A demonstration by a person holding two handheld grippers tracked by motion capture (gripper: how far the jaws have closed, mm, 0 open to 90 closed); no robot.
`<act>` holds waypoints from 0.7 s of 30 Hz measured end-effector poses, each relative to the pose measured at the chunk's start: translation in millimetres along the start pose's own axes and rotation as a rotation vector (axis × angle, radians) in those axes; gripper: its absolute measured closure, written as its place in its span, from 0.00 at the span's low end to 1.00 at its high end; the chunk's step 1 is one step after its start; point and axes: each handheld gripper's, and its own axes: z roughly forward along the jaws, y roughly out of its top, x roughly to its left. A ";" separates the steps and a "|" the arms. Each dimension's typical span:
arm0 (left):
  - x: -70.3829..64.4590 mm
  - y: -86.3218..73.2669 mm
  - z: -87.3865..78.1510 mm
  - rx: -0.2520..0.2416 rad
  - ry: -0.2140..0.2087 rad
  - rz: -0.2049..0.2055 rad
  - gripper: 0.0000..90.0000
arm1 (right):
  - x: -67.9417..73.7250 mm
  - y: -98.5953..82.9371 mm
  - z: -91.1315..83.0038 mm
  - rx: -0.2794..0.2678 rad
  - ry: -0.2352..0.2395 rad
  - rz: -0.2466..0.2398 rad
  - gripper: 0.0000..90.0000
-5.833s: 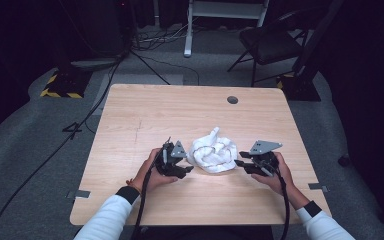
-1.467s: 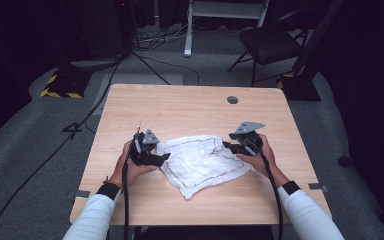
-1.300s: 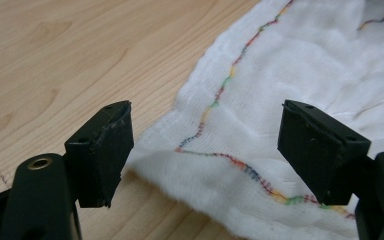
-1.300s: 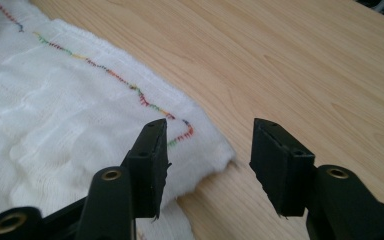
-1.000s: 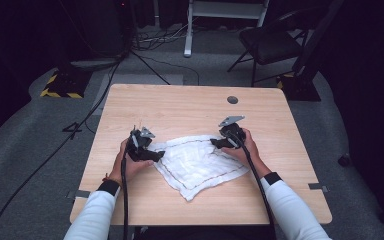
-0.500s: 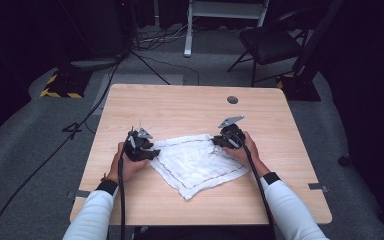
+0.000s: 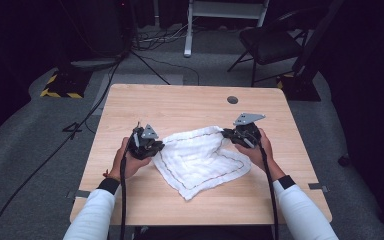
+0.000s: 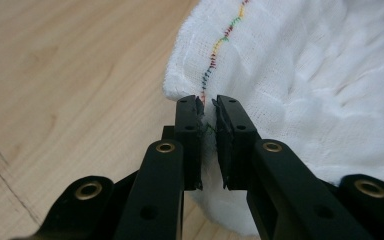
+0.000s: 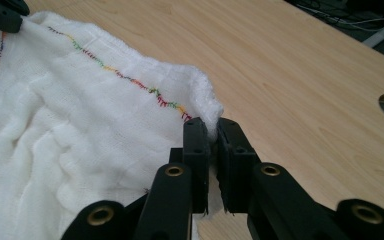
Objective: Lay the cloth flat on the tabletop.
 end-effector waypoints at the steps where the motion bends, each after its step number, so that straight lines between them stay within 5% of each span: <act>1: 0.0 0.0 0.0 0.000 0.000 0.000 0.90 | 0.0 0.0 0.0 0.000 0.000 0.000 0.93; 11: -22.5 31.6 -29.9 -0.143 0.005 0.080 0.90 | -0.3 7.8 -53.9 -0.081 -0.033 -0.007 0.93; 21: -49.4 50.6 -61.8 -0.212 -0.019 0.159 0.91 | 16.1 3.8 -113.1 -0.138 -0.046 -0.047 0.93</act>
